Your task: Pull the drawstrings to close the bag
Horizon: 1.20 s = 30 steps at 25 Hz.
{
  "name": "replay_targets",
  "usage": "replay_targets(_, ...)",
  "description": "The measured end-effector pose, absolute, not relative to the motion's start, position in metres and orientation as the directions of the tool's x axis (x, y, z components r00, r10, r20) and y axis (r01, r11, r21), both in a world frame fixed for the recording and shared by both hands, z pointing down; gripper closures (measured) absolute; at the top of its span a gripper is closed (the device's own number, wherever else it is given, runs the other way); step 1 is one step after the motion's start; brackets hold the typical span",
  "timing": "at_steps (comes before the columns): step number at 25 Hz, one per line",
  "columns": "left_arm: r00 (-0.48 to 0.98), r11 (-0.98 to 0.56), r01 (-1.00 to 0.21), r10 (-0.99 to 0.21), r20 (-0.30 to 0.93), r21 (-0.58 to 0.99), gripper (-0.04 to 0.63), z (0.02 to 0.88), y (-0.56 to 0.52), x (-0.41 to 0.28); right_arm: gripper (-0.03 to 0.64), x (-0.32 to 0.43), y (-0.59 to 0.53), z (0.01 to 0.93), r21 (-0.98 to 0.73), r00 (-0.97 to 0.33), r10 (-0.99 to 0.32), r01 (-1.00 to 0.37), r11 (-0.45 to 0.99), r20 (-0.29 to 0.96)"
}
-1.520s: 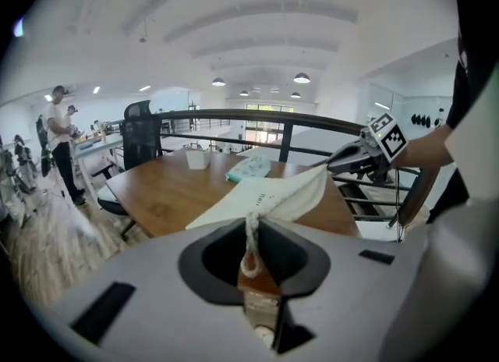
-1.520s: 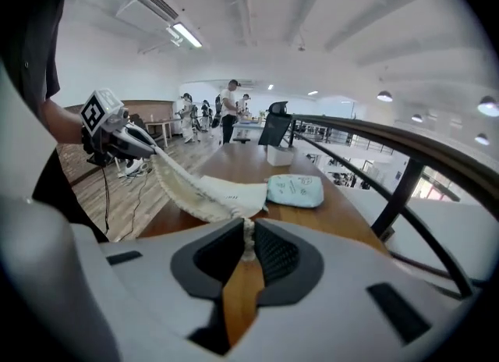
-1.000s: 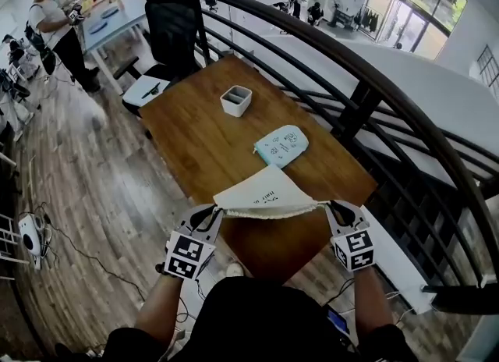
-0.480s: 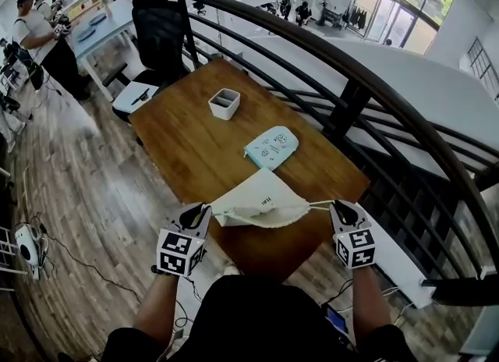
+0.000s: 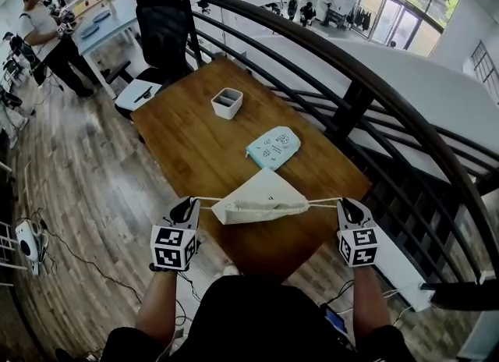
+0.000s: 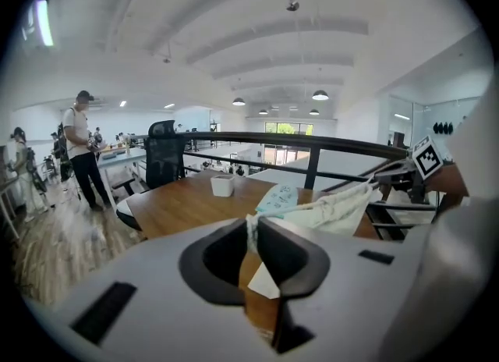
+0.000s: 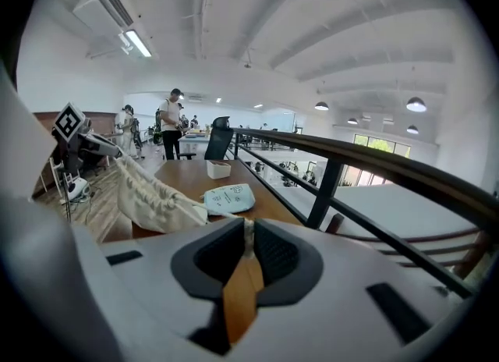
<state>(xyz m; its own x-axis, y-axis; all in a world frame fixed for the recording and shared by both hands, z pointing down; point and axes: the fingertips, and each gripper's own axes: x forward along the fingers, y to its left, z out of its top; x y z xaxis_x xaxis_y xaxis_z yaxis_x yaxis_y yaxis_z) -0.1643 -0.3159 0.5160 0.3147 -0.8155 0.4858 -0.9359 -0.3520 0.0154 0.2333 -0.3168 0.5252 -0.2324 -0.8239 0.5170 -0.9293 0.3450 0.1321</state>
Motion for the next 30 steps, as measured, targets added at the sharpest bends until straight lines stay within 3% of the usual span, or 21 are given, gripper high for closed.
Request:
replay_targets(5, 0.315, -0.35, -0.936, -0.817, 0.483, 0.018, 0.549, 0.515, -0.316, -0.161, 0.583, 0.235, -0.321, 0.521, 0.13, -0.214, -0.836, -0.939, 0.32, 0.506)
replay_targets(10, 0.247, -0.341, -0.933, -0.839, 0.485, -0.114, 0.549, 0.508, -0.319, -0.167, 0.584, 0.246, -0.324, 0.518, 0.182, -0.164, -0.845, -0.939, 0.292, 0.51)
replay_targets(30, 0.164, -0.264, -0.952, -0.87, 0.464, -0.158, 0.549, 0.499, -0.322, -0.193, 0.586, 0.278, -0.326, 0.513, 0.291, -0.015, -0.867, -0.939, 0.184, 0.498)
